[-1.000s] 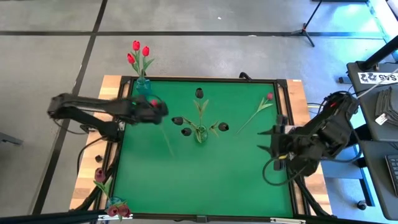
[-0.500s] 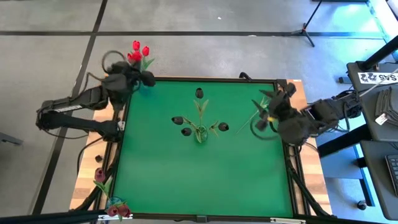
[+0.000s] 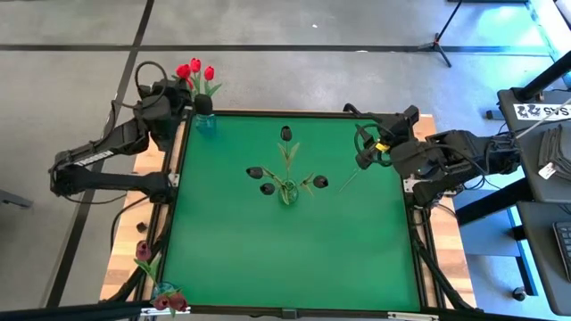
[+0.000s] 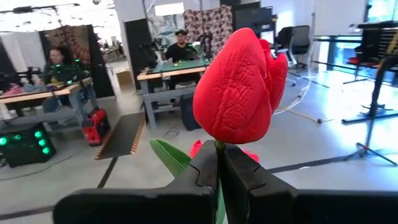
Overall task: Sort flowers into vase by color
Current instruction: Put the red tulip into the top blue vase
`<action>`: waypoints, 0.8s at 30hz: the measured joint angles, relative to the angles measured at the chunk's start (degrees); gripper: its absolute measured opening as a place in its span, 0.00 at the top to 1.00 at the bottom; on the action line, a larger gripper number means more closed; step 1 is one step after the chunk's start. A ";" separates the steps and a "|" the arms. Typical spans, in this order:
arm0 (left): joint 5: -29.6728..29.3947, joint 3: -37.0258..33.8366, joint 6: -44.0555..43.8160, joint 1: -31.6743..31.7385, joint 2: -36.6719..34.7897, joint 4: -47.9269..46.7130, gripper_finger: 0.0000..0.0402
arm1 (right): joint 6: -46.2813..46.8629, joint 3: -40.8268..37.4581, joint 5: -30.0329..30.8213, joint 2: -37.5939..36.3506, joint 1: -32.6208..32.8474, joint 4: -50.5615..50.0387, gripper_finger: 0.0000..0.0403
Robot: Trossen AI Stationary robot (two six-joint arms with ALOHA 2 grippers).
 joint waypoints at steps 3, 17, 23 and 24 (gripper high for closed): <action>2.30 0.00 -0.12 3.04 -0.02 0.05 1.00 | 0.02 0.00 -1.10 0.02 -0.24 0.00 0.51; 5.17 -8.96 -10.18 6.47 -0.09 2.36 0.99 | 0.06 0.00 -3.24 0.02 -0.07 0.02 0.51; 5.35 -12.88 -18.91 8.06 -0.09 1.72 0.91 | 0.07 0.00 -4.14 0.02 -0.07 1.85 0.51; 5.98 -13.47 -20.60 8.49 -0.09 1.40 0.89 | 0.07 0.00 -4.16 0.02 -0.07 2.35 0.51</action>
